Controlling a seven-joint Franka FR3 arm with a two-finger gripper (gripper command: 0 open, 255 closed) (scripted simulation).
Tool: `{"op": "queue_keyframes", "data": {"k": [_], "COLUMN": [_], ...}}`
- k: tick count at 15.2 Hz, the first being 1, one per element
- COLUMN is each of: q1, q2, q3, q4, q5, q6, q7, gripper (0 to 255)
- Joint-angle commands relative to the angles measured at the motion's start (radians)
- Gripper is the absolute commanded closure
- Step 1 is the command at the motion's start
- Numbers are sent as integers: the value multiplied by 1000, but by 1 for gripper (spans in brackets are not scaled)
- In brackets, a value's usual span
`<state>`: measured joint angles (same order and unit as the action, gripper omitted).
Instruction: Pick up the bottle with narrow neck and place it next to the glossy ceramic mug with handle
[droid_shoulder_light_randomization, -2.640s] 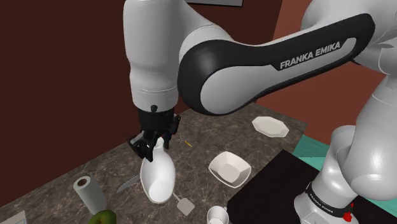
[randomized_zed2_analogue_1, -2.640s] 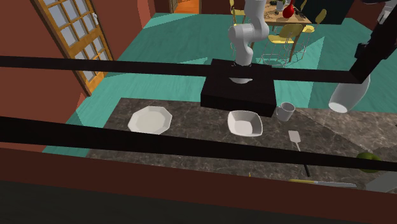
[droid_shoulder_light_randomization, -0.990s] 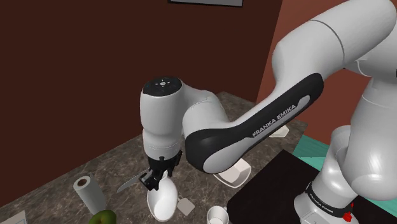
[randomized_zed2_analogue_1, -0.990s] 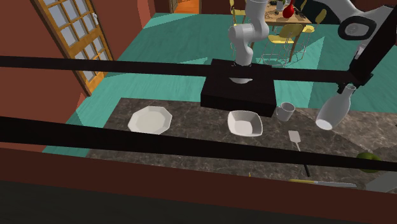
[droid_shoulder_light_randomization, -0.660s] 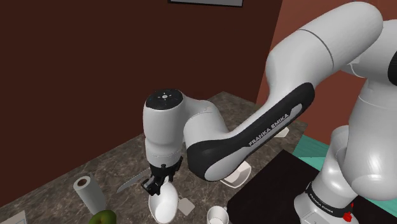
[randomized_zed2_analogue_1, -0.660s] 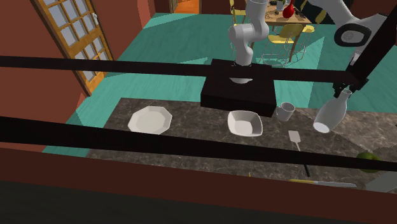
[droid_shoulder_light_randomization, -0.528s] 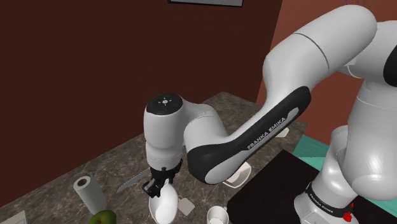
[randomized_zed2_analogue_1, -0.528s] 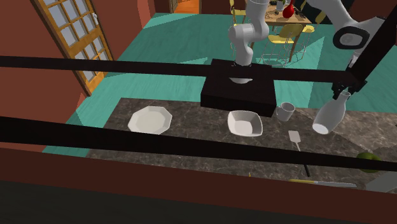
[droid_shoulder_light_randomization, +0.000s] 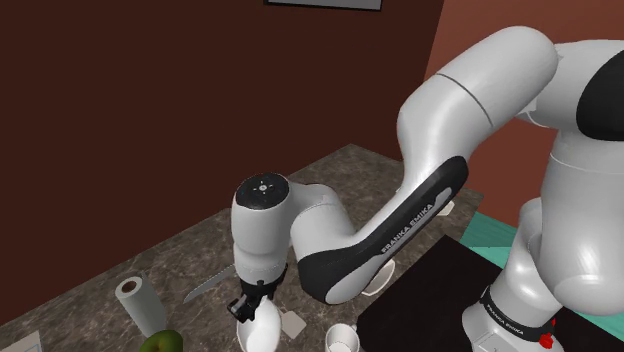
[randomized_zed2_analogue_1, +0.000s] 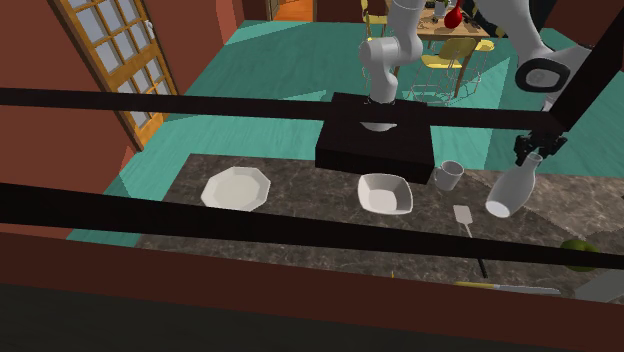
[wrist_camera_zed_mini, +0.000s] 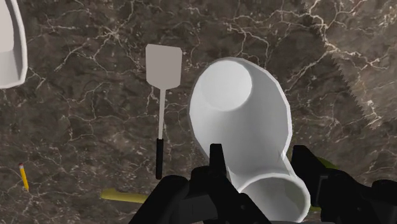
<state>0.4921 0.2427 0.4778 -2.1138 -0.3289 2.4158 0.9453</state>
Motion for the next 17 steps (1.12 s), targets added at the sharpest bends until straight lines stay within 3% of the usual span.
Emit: {"op": "queue_keyframes", "data": {"k": [1,8,15,16,17], "q1": [5,25,26,25,26], "q2": [22,87,86,86,87], "q3": [-8,-37,-37,-37,-37], "q4": [-1,-12,-12,-12,-12], "q5": [-20,-83,-83,-83,-83], "q6": [20,85,85,85,85], "q7": [14,63,63,63,63], "gripper": [255,255,255,0,0]}}
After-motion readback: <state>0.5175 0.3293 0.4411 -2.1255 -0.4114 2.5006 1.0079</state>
